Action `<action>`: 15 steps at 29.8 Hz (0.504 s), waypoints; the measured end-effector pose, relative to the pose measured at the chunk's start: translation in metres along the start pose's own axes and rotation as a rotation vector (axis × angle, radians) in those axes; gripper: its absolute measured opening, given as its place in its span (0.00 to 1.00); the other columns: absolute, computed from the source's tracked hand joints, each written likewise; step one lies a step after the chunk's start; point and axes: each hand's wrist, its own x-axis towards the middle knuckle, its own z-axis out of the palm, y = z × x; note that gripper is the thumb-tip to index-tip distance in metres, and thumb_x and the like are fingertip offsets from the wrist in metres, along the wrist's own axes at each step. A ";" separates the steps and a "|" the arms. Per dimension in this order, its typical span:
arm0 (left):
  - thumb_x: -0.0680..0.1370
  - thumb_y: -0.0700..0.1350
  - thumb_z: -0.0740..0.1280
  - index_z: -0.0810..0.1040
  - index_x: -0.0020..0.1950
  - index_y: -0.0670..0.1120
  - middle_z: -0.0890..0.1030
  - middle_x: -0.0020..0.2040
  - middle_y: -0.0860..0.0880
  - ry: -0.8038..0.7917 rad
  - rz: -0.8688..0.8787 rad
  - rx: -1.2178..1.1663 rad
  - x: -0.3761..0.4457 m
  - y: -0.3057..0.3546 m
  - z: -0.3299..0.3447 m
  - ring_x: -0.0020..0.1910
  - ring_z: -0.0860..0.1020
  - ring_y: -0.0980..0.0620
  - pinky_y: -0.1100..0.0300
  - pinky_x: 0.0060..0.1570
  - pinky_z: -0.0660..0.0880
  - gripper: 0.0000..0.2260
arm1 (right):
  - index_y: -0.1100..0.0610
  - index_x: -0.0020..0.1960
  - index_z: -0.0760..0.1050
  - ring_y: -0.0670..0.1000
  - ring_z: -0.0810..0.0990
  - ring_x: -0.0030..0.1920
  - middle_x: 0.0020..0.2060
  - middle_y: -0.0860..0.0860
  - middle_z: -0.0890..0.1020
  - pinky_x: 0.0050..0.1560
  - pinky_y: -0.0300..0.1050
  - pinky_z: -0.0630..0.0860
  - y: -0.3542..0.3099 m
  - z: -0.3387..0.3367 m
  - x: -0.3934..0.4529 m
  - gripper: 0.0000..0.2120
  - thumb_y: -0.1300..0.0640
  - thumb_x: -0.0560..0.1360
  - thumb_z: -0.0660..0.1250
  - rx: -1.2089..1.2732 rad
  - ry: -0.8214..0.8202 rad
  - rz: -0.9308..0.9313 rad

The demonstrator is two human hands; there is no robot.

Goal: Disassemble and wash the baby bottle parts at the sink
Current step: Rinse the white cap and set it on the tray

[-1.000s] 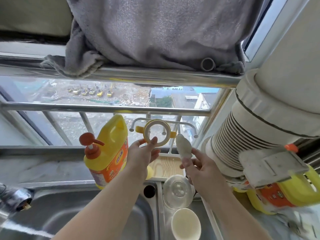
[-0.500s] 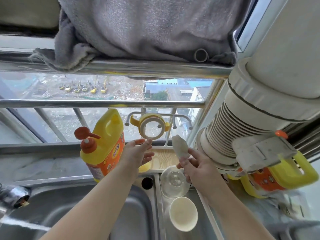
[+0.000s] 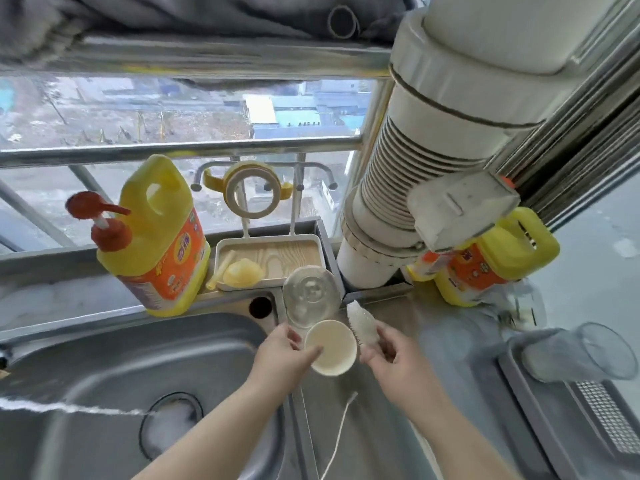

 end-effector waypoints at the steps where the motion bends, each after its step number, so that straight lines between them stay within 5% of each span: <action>1: 0.70 0.48 0.72 0.71 0.43 0.46 0.77 0.39 0.48 -0.003 0.006 0.024 0.000 0.000 0.005 0.40 0.78 0.47 0.50 0.44 0.77 0.12 | 0.49 0.66 0.72 0.33 0.75 0.36 0.38 0.39 0.78 0.39 0.26 0.69 0.006 0.000 -0.004 0.19 0.57 0.76 0.66 0.005 0.001 0.004; 7: 0.70 0.35 0.63 0.73 0.43 0.42 0.78 0.41 0.41 0.028 -0.015 -0.122 -0.003 -0.009 0.014 0.39 0.82 0.41 0.43 0.40 0.81 0.05 | 0.44 0.64 0.71 0.30 0.76 0.39 0.39 0.38 0.79 0.40 0.24 0.70 0.020 0.000 -0.028 0.21 0.58 0.74 0.68 0.002 0.008 0.000; 12: 0.71 0.32 0.63 0.77 0.43 0.37 0.79 0.36 0.43 0.004 -0.051 -0.169 -0.024 -0.030 -0.029 0.29 0.78 0.49 0.58 0.31 0.78 0.05 | 0.35 0.67 0.66 0.33 0.72 0.61 0.59 0.29 0.74 0.58 0.29 0.70 0.009 0.019 -0.036 0.33 0.65 0.71 0.71 0.144 -0.154 -0.137; 15: 0.71 0.32 0.62 0.79 0.39 0.36 0.76 0.29 0.44 0.020 -0.076 -0.170 -0.040 -0.047 -0.071 0.23 0.73 0.52 0.63 0.25 0.72 0.07 | 0.38 0.65 0.70 0.39 0.71 0.63 0.55 0.29 0.77 0.56 0.28 0.70 -0.015 0.052 -0.039 0.32 0.66 0.70 0.71 0.114 -0.339 -0.215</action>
